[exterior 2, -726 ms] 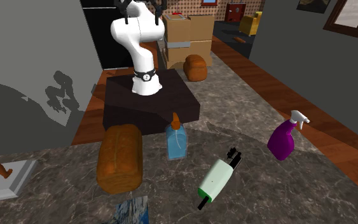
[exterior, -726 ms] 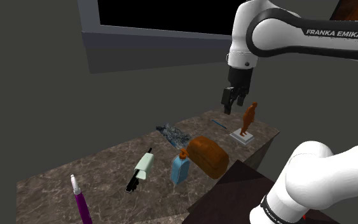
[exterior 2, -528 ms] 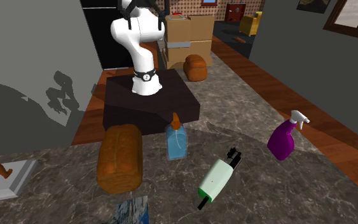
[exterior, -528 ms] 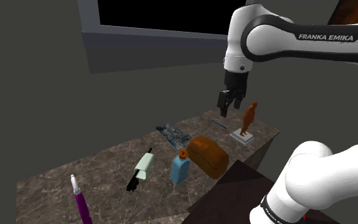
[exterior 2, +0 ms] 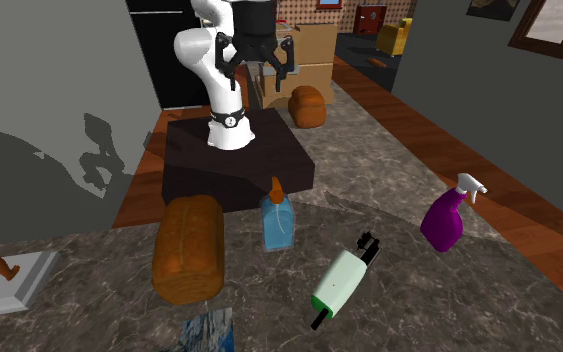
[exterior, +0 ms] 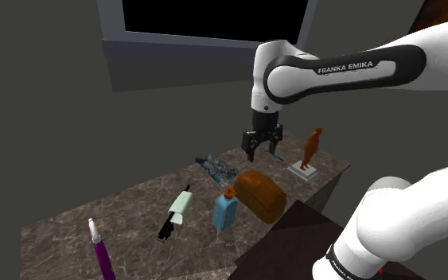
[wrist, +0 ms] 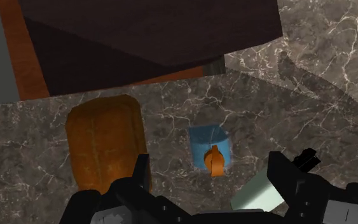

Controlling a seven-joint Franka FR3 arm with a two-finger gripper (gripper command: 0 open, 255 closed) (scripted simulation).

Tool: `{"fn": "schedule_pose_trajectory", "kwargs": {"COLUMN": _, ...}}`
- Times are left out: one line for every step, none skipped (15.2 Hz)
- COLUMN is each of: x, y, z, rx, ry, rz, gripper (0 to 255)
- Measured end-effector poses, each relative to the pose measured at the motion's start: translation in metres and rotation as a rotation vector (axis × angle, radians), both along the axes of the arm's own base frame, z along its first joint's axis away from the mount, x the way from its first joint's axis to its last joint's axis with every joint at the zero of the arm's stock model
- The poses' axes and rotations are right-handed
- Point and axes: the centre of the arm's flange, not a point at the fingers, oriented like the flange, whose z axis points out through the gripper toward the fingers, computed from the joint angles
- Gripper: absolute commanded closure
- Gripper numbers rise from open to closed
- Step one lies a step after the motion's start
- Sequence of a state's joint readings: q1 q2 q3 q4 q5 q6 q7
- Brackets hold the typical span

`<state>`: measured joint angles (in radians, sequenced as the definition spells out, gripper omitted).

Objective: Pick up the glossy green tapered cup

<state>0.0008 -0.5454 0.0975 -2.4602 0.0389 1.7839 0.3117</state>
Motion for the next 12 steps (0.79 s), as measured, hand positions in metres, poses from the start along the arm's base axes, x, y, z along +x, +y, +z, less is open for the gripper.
{"fn": "schedule_pose_trajectory", "kwargs": {"x": 0.008, "y": 0.005, "z": -0.01, "rx": 0.003, "ry": 0.002, "rz": -0.022, "gripper": 0}}
{"fn": "schedule_pose_trajectory", "kwargs": {"x": 0.015, "y": 0.009, "z": -0.021, "rx": 0.007, "ry": 0.004, "rz": -0.044, "gripper": 0}}
{"fn": "schedule_pose_trajectory", "kwargs": {"x": 0.025, "y": 0.014, "z": -0.028, "rx": 0.01, "ry": 0.006, "rz": -0.066, "gripper": 0}}
{"fn": "schedule_pose_trajectory", "kwargs": {"x": 0.034, "y": 0.018, "z": -0.039, "rx": 0.013, "ry": 0.008, "rz": -0.088, "gripper": 0}}
{"fn": "schedule_pose_trajectory", "kwargs": {"x": 0.04, "y": 0.021, "z": -0.05, "rx": 0.016, "ry": 0.01, "rz": -0.111, "gripper": 0}}
{"fn": "schedule_pose_trajectory", "kwargs": {"x": 0.047, "y": 0.023, "z": -0.059, "rx": 0.02, "ry": 0.012, "rz": -0.133, "gripper": 0}}
{"fn": "schedule_pose_trajectory", "kwargs": {"x": 0.055, "y": 0.026, "z": -0.067, "rx": 0.023, "ry": 0.014, "rz": -0.155, "gripper": 0}}
{"fn": "schedule_pose_trajectory", "kwargs": {"x": 0.063, "y": 0.029, "z": -0.076, "rx": 0.026, "ry": 0.016, "rz": -0.177, "gripper": 0}}
{"fn": "schedule_pose_trajectory", "kwargs": {"x": 0.068, "y": 0.034, "z": -0.088, "rx": 0.029, "ry": 0.019, "rz": -0.199, "gripper": 0}}
{"fn": "schedule_pose_trajectory", "kwargs": {"x": 0.074, "y": 0.035, "z": -0.099, "rx": 0.033, "ry": 0.02, "rz": -0.221, "gripper": 0}}
{"fn": "schedule_pose_trajectory", "kwargs": {"x": 0.084, "y": 0.037, "z": -0.108, "rx": 0.036, "ry": 0.021, "rz": -0.243, "gripper": 0}}
{"fn": "schedule_pose_trajectory", "kwargs": {"x": 0.094, "y": 0.041, "z": -0.118, "rx": 0.039, "ry": 0.024, "rz": -0.265, "gripper": 0}}
